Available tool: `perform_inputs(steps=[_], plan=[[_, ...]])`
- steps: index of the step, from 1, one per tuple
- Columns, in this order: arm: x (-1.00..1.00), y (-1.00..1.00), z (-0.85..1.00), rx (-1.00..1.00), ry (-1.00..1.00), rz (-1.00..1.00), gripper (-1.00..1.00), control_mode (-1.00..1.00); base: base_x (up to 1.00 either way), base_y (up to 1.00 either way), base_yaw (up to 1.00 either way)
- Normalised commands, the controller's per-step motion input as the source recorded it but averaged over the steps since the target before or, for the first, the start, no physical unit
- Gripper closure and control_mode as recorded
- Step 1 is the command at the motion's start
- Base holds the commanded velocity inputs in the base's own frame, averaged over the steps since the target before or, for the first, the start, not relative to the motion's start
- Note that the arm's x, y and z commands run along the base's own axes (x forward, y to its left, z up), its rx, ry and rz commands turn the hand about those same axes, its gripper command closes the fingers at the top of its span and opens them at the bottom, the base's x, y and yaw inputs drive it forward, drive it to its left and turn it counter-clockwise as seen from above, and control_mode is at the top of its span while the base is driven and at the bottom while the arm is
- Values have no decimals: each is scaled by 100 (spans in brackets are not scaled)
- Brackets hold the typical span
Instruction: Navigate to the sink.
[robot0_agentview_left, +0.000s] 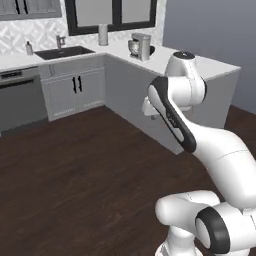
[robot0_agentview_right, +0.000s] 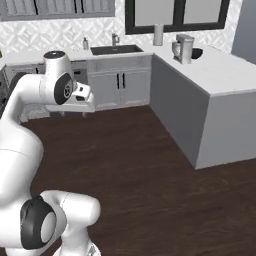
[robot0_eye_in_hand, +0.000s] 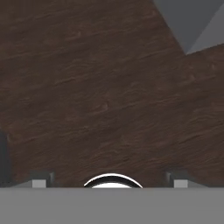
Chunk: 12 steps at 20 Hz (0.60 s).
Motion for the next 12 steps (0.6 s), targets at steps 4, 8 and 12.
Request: perform_inputs(steps=[4, 8, 12], plan=[[0, 0, 0, 0, 0, 0, -100, 100, 40, -45, -74], [0, 0, 0, 0, 0, 0, -100, 100, 53, -34, -67], [0, 0, 0, 0, 0, 0, -100, 100, 83, 1, -51]])
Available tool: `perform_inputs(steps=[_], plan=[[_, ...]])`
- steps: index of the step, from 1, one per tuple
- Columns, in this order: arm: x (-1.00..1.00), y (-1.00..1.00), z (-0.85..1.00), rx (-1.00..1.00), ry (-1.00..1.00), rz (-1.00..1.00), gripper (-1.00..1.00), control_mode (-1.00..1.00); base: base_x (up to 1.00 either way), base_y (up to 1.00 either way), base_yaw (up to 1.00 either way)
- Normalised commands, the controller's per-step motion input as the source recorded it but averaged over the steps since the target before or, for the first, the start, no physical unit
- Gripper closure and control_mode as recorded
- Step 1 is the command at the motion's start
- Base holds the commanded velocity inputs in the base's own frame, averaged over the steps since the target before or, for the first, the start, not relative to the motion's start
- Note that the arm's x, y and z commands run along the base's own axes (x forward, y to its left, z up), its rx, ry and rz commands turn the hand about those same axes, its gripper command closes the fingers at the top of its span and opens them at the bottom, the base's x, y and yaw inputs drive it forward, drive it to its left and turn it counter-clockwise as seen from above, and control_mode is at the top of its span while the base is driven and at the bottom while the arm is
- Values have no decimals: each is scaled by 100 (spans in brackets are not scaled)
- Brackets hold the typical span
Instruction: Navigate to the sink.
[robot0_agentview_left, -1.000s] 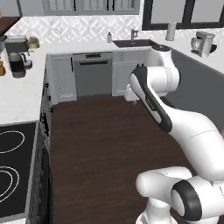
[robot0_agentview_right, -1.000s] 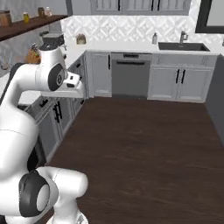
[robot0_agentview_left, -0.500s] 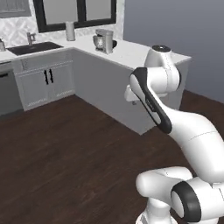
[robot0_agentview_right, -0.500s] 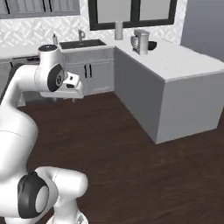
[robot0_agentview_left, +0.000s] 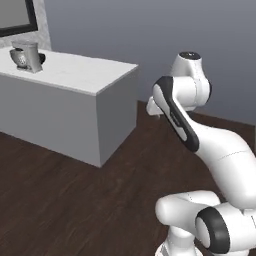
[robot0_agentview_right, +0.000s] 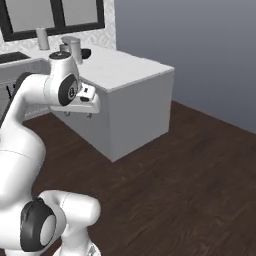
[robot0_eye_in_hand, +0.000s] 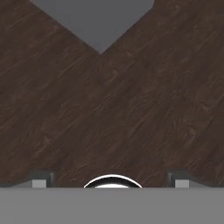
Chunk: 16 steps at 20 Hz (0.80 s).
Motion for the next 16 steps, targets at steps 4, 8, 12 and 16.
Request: perform_inputs(steps=[4, 8, 12, 16], plan=[[0, 0, 0, 0, 0, 0, -100, 100, 100, 49, -29], [0, 0, 0, 0, 0, 0, -100, 100, 100, 54, 17], [0, 0, 0, 0, 0, 0, -100, 100, 100, 24, 56], [0, 0, 0, 0, 0, 0, -100, 100, 99, 1, 66]])
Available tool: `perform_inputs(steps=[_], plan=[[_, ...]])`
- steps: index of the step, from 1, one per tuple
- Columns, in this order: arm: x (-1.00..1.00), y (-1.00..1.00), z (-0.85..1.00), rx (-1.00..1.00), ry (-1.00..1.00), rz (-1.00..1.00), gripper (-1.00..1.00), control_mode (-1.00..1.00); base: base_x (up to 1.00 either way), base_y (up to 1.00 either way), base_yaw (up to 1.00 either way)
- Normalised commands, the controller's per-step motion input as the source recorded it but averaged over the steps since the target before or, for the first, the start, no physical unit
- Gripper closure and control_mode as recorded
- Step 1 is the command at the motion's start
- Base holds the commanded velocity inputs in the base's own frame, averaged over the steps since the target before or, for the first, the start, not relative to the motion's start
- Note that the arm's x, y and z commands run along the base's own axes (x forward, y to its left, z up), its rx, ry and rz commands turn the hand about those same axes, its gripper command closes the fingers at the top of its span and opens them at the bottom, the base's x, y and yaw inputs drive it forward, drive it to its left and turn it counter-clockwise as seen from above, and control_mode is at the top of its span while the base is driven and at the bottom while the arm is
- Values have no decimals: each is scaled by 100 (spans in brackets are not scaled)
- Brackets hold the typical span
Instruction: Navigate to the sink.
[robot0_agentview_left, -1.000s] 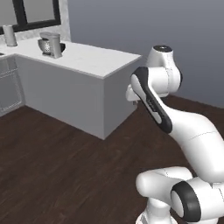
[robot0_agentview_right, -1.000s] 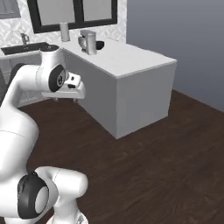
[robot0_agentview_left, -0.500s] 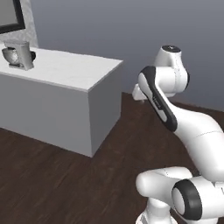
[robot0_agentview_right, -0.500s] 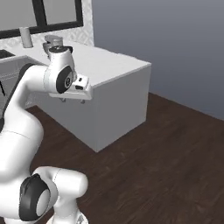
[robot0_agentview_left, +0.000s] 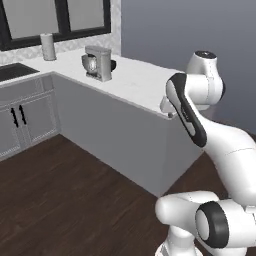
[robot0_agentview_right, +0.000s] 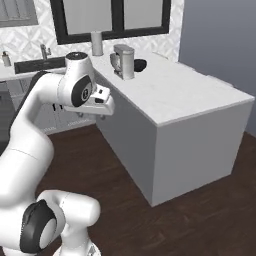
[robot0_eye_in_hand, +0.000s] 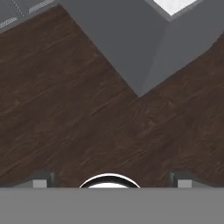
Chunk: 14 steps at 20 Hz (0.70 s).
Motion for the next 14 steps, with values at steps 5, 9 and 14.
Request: perform_inputs(steps=[5, 9, 14], plan=[[0, 0, 0, 0, 0, 0, -100, 100, 100, -6, 55], [0, 0, 0, 0, 0, 0, -100, 100, 100, -15, 45], [0, 0, 0, 0, 0, 0, -100, 100, 100, -4, 33]])
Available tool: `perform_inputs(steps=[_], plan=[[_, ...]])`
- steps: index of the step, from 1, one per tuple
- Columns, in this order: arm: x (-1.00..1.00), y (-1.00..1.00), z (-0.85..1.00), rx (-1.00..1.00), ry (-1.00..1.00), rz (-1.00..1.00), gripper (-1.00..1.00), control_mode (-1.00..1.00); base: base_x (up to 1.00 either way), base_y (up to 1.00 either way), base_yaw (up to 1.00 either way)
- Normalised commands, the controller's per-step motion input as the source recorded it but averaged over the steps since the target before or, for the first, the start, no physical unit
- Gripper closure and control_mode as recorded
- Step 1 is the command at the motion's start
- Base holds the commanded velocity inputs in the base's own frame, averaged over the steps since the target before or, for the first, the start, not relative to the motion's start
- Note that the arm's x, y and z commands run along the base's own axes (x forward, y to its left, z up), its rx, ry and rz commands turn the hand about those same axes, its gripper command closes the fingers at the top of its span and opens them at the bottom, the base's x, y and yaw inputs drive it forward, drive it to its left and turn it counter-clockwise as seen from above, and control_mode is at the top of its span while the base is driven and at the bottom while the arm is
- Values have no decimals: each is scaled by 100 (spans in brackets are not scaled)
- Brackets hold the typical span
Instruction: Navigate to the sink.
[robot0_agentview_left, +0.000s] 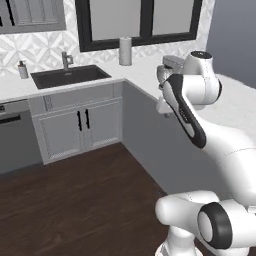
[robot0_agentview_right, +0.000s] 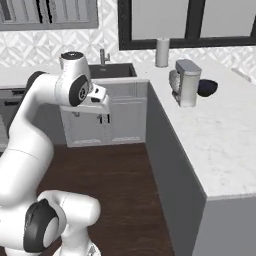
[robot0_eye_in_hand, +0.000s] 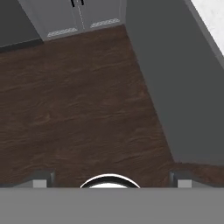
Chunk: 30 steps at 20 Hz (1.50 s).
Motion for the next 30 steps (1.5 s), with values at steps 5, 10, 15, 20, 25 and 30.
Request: perform_inputs(steps=[5, 10, 15, 20, 25, 30], plan=[[0, 0, 0, 0, 0, 0, -100, 100, 100, 0, 24], [0, 0, 0, 0, 0, 0, -100, 100, 100, -4, 22], [0, 0, 0, 0, 0, 0, -100, 100, 100, -28, 28], [0, 0, 0, 0, 0, 0, -100, 100, 100, -40, 21], [0, 0, 0, 0, 0, 0, -100, 100, 100, -23, 3], [0, 0, 0, 0, 0, 0, -100, 100, 100, -3, 3]])
